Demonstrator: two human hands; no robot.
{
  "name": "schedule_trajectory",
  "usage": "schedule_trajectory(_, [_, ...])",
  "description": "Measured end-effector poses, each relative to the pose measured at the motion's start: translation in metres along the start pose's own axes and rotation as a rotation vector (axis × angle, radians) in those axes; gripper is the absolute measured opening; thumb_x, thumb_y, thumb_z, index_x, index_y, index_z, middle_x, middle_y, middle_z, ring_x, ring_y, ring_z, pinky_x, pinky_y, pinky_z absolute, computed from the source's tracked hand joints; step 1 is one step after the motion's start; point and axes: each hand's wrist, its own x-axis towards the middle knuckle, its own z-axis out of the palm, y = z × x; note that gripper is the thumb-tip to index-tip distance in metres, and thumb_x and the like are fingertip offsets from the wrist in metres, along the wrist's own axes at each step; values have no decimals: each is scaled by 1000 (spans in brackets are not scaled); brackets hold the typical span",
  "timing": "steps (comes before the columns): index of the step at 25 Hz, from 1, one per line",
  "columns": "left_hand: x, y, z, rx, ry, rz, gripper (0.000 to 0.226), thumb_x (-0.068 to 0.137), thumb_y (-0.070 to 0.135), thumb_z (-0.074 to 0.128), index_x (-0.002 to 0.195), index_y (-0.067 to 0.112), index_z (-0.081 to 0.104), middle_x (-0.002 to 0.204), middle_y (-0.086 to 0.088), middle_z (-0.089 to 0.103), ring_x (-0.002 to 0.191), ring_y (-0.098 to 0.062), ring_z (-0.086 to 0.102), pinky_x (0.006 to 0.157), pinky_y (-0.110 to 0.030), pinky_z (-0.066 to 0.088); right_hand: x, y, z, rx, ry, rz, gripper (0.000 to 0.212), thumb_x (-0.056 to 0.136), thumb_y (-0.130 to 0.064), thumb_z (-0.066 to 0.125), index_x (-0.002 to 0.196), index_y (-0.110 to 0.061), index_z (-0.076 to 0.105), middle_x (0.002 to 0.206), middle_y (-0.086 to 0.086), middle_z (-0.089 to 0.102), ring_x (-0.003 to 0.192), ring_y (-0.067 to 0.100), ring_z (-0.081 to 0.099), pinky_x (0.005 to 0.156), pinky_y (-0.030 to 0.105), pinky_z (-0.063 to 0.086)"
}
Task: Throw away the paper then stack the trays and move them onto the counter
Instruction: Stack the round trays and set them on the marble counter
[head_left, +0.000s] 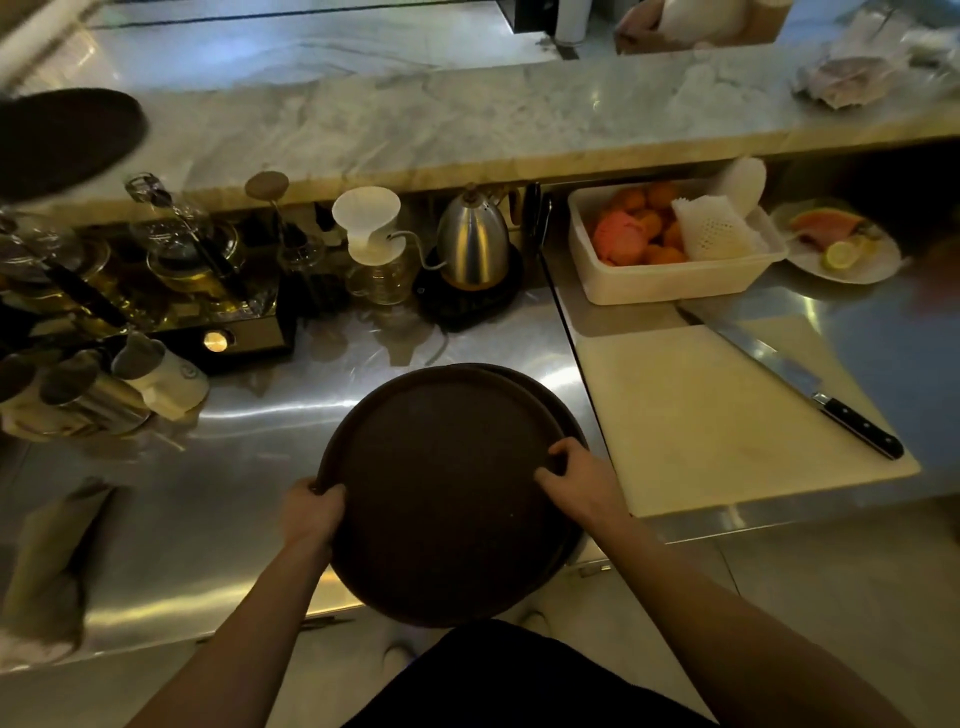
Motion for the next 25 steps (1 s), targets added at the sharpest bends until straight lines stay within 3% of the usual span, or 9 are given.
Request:
schedule_trajectory(4, [5,2,0,-2,-43,44,30,85,9,58,113,-2,61,92,-18,64,84,-32,61,65,-38,48,-2,-1,1,-3,20,15,42,85,-31,63,120,-13,50,98,3,57,82,16,55,70,26,42])
schedule_trajectory(11, [6,3,0,51,-87,65,36,88,12,59,122,2,54,107,-18,60,94,-32,59,73,-39,48,3,6,8,-43,35,41,47,82,-36,64,120,-14,50,101,4,59,85,17,56,71,28,44])
schedule_trajectory(16, [3,7,11,58,-123,59,39,87,12,60,123,-1,53,111,-20,59,98,-34,59,75,-40,50,4,14,6,-32,88,68,45,76,-38,61,114,-16,52,102,5,62,89,22,61,79,40,54])
schedule_trajectory(19, [1,10,14,71,-135,52,41,87,13,61,125,1,49,115,-20,56,102,-36,57,78,-42,52,5,18,8,-49,127,63,42,77,-33,60,113,-13,54,97,6,64,86,23,62,77,39,54])
schedule_trajectory(22, [2,9,14,101,-153,37,44,88,15,61,127,2,46,117,-20,55,105,-36,57,81,-44,52,6,21,10,-40,181,59,37,80,-26,62,113,-11,55,90,2,60,80,19,59,71,29,47])
schedule_trajectory(25, [3,9,16,120,-169,38,43,87,17,62,126,3,47,117,-18,56,104,-34,57,81,-44,52,3,23,10,-27,223,48,38,81,-23,62,116,-8,56,100,9,64,86,22,60,75,31,48])
